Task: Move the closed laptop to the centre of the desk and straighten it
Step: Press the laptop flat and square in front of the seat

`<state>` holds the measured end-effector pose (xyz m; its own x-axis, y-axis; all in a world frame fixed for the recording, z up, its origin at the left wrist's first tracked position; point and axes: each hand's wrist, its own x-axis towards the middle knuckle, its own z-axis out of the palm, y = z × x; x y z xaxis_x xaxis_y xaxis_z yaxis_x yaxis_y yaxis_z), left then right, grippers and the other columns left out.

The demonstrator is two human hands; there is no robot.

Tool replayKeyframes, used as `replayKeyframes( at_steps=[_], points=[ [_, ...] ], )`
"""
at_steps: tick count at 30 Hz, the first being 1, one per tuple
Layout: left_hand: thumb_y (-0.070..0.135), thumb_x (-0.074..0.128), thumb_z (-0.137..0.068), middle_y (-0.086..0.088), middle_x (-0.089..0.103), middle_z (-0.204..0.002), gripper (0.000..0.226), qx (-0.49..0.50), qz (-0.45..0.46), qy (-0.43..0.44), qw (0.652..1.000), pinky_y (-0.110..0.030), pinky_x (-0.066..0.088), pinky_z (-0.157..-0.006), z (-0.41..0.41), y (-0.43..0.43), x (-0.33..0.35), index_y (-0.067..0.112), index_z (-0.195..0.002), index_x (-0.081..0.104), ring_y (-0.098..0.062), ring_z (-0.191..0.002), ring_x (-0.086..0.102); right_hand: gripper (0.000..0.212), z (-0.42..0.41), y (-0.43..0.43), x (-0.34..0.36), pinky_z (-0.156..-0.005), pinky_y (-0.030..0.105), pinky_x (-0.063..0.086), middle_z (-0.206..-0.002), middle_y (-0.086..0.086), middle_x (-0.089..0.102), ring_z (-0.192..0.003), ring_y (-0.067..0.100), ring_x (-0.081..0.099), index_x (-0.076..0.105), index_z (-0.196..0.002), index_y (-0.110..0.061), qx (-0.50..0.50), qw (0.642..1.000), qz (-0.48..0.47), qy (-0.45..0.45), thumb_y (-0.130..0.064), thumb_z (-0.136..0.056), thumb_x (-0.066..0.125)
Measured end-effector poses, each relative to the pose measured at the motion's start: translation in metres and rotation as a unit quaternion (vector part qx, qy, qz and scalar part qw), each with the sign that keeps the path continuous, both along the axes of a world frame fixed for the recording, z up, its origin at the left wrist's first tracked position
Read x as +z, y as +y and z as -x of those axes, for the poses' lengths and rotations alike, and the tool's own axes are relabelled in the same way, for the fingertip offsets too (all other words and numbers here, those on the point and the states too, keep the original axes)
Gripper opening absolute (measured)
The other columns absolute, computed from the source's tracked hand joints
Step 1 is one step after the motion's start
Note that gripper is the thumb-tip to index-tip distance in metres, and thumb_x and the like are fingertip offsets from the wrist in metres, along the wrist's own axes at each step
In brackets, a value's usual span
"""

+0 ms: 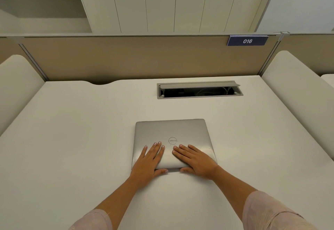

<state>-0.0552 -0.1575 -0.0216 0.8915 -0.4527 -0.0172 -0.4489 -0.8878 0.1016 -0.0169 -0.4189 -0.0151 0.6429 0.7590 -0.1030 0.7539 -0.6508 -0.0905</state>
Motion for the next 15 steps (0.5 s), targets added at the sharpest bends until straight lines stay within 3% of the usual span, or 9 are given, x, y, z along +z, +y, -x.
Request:
replayKeyframes(
  at_steps=[10,15],
  points=[
    [0.072,0.032,-0.088,-0.01,0.038,-0.154,0.086,0.013,-0.006,0.012,1.0,-0.041,0.012,-0.112,-0.0055,-0.0024,0.0015,0.01,-0.148,0.038,-0.026,-0.141,0.037,0.068,-0.0094,-0.0003,0.001,-0.12,0.042,0.011,-0.162,-0.004,0.017,-0.15,0.02,0.017,0.018,-0.155,-0.022,0.002,1.0,0.0,0.002,-0.057,-0.098,0.03],
    [0.077,0.021,-0.087,-0.005,0.012,-0.163,0.091,0.016,-0.007,0.019,1.0,-0.044,-0.003,-0.12,-0.0091,0.0002,-0.0046,0.016,-0.155,0.016,-0.022,-0.15,0.01,0.069,-0.0083,0.0001,-0.0017,-0.121,0.039,0.004,-0.163,-0.008,0.011,-0.151,0.017,0.01,0.014,-0.156,-0.026,-0.014,1.0,-0.005,0.015,-0.06,-0.097,0.026]
  ],
)
